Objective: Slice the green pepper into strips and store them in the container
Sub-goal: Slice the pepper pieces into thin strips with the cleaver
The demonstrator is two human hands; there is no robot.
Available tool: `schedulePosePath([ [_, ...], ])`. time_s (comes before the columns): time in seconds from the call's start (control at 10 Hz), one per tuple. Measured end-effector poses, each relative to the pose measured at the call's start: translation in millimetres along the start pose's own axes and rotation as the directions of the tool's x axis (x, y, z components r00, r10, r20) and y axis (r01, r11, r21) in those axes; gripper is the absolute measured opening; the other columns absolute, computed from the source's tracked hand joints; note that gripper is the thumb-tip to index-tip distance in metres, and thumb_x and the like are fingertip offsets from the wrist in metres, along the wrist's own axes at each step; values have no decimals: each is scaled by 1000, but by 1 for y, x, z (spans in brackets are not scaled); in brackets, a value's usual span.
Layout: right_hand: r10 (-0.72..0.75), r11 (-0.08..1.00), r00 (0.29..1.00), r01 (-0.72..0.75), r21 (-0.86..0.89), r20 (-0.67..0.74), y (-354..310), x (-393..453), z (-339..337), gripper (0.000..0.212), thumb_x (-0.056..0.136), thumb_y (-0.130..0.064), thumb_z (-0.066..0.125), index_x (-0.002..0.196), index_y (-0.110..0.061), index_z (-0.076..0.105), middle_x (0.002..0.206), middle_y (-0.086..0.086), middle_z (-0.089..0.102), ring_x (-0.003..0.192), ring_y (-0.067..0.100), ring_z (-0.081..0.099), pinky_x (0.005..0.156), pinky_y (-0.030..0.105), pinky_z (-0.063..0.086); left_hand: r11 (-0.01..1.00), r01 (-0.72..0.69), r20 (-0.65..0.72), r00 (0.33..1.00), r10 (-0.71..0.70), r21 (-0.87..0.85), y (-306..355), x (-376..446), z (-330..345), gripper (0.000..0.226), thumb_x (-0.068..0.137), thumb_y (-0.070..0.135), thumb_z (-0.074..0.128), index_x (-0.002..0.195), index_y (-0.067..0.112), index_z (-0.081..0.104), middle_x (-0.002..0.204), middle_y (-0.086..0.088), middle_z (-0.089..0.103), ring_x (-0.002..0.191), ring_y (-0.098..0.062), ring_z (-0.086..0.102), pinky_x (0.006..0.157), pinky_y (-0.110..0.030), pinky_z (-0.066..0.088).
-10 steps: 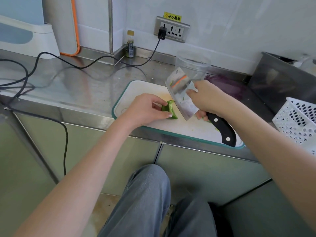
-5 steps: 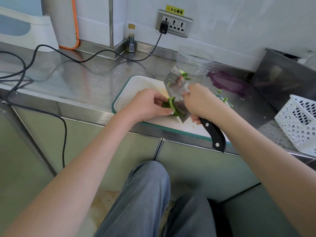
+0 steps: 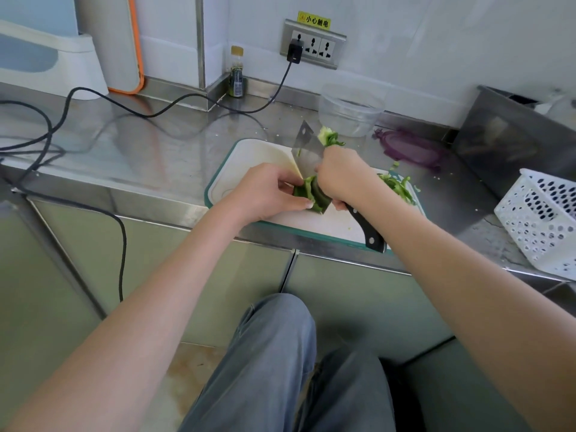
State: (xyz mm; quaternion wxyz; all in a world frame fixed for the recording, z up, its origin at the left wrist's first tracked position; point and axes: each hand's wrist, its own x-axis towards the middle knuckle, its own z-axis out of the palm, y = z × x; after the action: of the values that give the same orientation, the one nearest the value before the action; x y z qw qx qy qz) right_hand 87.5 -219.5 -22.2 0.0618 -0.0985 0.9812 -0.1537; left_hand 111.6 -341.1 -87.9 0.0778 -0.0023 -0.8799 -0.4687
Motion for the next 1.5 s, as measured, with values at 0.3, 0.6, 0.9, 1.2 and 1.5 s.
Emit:
schedulePosePath([
  [0.3,70,994,997,-66,-89,43,-2,-5,-3,24,90,-7,55,112,-2,62,81,2,60,53,11,41,46,21,36,996,-52,-53,997,56,71,4,-6,4,34,77,35,74,106,17,71,87,2,68,80,-8,59,76,-22,46],
  [0.6,39,998,999,-39,54,-1,-4,4,-5,28,94,-10,46,116,1,58,85,6,58,83,26,62,56,26,43,998,-34,-31,999,32,-61,-4,-3,-2,46,69,27,82,112,17,69,103,0,70,95,-13,63,94,-35,50],
  [0.9,207,978,978,-207,-5,25,48,9,-26,43,89,-24,60,126,-3,49,89,6,64,74,20,62,65,32,54,999,-27,-27,999,26,-18,-3,-1,2,38,80,35,72,112,16,69,111,2,69,100,-9,63,97,-29,47],
  [1.2,97,974,991,-76,214,-92,46,-5,-39,40,100,-23,37,116,10,54,57,8,50,43,17,49,41,23,43,997,-30,19,999,32,-72,-2,-1,0,33,81,22,72,114,19,69,112,2,67,99,-8,59,97,-24,44],
  [1.5,14,986,997,-2,165,-75,23,-12,-41,38,100,-22,36,115,8,54,57,6,50,40,14,49,31,14,38,995,-36,-5,999,36,-94,-5,0,2,37,71,32,80,104,17,70,101,2,69,89,-9,61,90,-26,49],
])
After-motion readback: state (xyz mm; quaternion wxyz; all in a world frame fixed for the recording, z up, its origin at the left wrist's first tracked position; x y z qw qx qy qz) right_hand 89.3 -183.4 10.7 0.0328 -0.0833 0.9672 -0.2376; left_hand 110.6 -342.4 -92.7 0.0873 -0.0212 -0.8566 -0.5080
